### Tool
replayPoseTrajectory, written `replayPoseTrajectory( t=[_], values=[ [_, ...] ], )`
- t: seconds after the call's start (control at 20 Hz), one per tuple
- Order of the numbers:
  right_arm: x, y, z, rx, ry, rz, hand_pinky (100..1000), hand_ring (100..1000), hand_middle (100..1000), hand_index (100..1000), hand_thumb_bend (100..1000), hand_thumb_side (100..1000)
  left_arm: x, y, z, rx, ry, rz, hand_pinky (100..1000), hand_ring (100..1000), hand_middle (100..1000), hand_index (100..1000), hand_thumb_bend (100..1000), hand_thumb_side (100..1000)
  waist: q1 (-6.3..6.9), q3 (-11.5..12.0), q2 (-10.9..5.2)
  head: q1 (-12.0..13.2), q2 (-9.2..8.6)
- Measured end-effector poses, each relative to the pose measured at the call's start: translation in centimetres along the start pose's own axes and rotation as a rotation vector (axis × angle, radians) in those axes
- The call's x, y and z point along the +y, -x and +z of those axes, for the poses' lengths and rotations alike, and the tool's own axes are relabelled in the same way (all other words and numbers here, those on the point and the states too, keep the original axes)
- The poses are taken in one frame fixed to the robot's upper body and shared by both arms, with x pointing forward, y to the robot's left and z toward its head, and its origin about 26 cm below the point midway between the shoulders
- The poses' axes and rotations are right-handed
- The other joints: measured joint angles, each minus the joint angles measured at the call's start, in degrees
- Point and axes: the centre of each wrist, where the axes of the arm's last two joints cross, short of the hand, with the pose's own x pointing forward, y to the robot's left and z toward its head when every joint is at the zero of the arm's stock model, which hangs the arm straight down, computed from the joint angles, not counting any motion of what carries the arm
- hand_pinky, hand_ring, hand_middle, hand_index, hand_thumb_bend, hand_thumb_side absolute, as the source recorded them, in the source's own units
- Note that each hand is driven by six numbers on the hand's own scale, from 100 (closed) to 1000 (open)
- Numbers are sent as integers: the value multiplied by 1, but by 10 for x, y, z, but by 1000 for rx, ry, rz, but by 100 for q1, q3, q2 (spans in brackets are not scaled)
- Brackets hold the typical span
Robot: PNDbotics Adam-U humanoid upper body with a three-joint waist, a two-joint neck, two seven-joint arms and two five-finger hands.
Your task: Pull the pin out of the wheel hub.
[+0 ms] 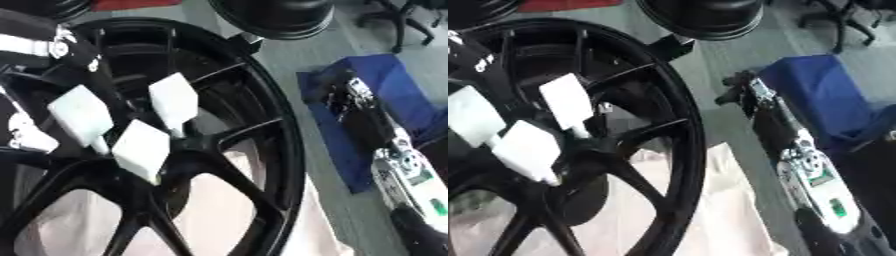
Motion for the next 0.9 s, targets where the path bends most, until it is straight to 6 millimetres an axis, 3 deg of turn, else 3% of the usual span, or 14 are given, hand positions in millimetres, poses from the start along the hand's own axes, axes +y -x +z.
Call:
replayPoseTrajectory(
  t=[0.5, 0.9],
  values=[
    [0, 0, 0, 3, -3, -1, 1000, 671, 513, 708, 100, 810, 2, 3, 4, 11, -11, 8, 856, 722, 685, 772, 403, 249, 5, 1, -2, -5, 0],
    [1, 1, 1, 8, 3, -7, 1000, 670, 511, 707, 100, 814, 2, 0, 4, -41, -12, 38, 858, 717, 698, 774, 396, 231, 27, 1, -2, -4, 0]
  ],
)
